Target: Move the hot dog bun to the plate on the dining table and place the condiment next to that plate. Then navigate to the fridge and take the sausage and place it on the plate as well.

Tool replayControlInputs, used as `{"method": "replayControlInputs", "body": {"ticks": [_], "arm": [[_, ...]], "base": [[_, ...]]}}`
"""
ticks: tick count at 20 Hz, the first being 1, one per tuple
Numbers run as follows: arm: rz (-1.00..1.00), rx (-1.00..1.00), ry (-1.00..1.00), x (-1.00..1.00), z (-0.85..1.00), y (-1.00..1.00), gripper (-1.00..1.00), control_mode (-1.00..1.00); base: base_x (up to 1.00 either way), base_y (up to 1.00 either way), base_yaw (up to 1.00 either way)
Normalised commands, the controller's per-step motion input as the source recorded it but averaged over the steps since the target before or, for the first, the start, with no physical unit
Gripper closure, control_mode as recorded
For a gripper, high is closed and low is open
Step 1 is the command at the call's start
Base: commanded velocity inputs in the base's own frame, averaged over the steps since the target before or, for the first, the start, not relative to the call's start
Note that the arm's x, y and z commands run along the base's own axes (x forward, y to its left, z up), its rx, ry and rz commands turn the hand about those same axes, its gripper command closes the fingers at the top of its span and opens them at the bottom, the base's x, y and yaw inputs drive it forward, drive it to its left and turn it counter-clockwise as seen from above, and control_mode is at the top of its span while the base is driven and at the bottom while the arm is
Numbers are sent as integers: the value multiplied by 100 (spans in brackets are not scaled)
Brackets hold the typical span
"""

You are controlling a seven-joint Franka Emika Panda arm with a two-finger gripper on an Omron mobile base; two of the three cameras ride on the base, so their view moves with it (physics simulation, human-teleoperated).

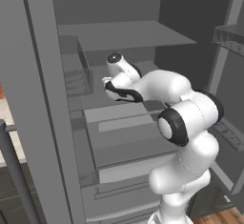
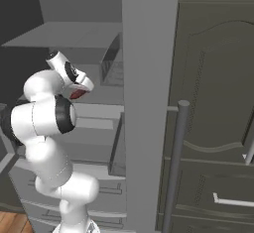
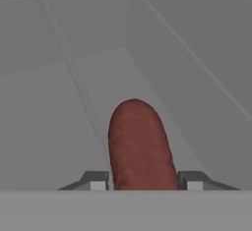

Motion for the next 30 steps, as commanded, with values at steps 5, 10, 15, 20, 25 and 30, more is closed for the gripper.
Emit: {"method": "replayControlInputs", "body": {"ticks": [5, 10, 15, 20, 25, 30], "arm": [[0, 9, -2, -100, -7, -16, 100, -100], [6, 10, 4, -100, 68, 0, 100, -100], [8, 1, 11, -100, 69, 0, 100, -100], [5, 0, 15, -100, 59, -1, 100, -100], [5, 0, 23, -96, 29, -5, 100, -100], [2, -2, 22, -76, 7, 0, 100, -100]], "base": [[0, 0, 0], [0, 0, 0], [0, 0, 0], [0, 0, 0], [0, 0, 0], [0, 0, 0]]}}
